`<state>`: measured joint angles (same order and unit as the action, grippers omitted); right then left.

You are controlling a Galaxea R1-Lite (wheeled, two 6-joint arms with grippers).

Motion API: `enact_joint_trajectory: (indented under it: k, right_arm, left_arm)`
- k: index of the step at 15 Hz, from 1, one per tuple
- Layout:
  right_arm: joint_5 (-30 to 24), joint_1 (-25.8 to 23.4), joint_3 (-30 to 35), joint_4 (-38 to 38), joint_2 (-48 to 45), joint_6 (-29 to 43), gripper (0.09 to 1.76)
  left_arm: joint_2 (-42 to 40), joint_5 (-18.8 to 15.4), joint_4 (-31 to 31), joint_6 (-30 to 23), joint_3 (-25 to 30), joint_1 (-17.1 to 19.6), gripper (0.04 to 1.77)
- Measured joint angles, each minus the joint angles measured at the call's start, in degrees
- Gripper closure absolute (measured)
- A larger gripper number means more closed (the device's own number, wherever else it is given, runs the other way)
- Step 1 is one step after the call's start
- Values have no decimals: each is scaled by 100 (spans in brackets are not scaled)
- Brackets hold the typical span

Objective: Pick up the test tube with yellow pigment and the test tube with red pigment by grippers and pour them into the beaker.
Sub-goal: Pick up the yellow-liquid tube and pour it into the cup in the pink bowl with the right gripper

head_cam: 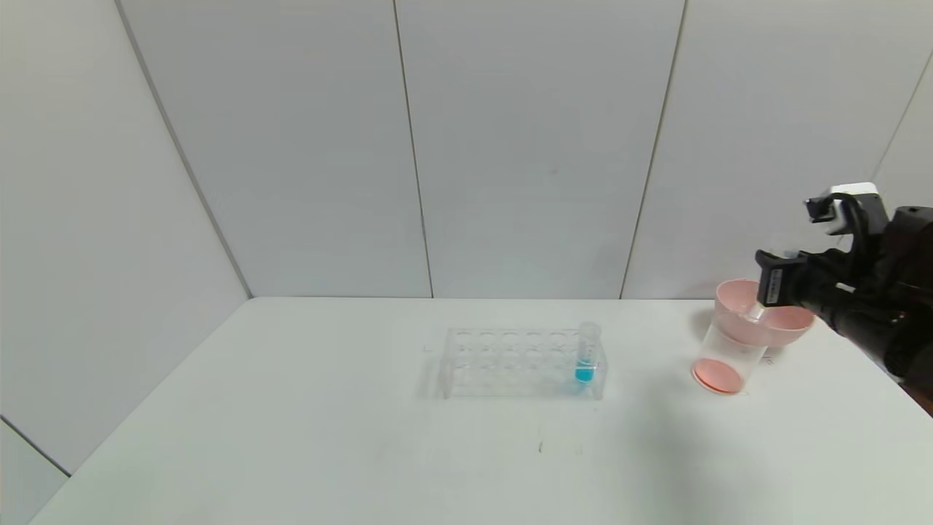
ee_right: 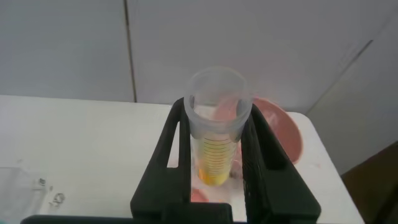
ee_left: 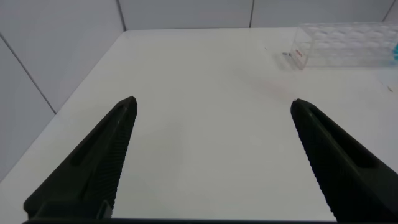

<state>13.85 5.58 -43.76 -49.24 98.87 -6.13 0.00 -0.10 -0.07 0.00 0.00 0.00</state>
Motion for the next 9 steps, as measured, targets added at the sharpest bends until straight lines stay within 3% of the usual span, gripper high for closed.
enact_joint_trajectory:
  k: [5,9]
  right_arm:
    - [-1702,-1619,236,2,-121,-1236,132]
    - [-2036,-1950,267,-218,100,-2614,132]
  left_arm:
    - [0,0,0,0,0,0,5]
    - [0,0,0,0,0,0,5]
